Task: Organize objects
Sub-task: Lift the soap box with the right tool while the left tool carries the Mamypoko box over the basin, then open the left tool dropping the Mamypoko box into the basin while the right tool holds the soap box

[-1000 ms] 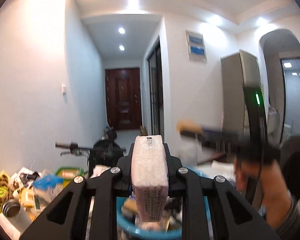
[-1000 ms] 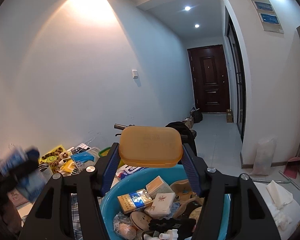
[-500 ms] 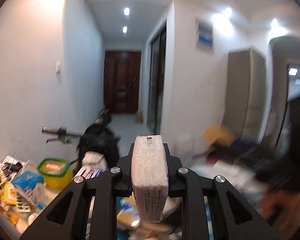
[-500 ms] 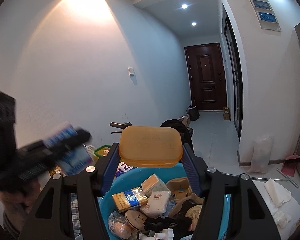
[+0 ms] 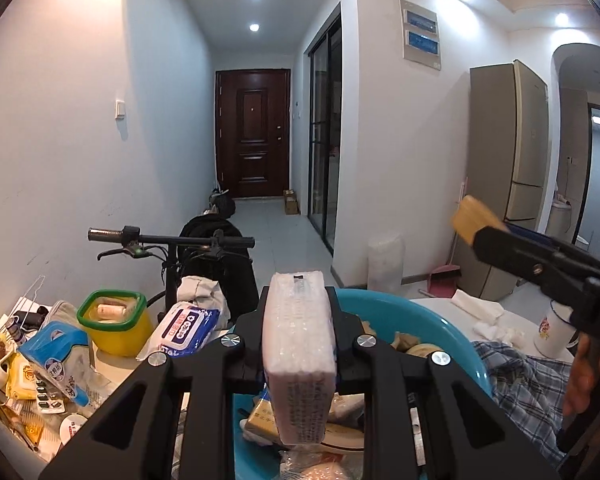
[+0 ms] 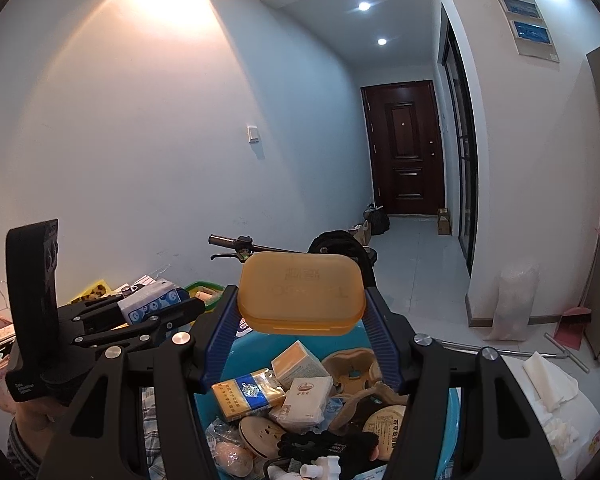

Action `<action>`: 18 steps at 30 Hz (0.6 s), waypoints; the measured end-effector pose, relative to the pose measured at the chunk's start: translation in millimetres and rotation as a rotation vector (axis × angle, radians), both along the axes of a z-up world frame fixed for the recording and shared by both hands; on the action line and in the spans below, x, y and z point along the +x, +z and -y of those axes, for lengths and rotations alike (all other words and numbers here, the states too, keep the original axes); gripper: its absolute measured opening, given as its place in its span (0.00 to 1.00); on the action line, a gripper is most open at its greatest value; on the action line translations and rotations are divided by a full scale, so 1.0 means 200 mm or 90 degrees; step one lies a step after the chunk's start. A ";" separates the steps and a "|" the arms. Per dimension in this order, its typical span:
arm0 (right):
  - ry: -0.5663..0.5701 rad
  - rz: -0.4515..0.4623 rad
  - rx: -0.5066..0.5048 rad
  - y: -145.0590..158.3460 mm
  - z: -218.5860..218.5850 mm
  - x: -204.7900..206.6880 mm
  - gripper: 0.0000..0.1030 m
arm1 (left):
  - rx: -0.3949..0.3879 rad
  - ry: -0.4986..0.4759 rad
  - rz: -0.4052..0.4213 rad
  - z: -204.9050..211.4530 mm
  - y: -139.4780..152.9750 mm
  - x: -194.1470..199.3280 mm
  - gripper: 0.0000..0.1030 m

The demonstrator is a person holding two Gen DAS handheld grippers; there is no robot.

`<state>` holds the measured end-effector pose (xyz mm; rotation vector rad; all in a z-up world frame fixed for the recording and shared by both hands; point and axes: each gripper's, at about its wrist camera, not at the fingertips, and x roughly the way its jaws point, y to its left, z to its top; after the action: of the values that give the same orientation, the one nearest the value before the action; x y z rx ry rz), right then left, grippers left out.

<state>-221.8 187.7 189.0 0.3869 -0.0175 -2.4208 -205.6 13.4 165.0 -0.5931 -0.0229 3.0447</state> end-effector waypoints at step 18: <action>0.003 -0.010 0.032 0.01 0.06 0.04 0.58 | 0.031 -0.009 -0.020 0.03 0.06 0.06 0.22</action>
<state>-213.5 176.3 191.8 0.3910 0.0507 -2.4233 -192.8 6.7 177.1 -0.5402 -0.0918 3.0290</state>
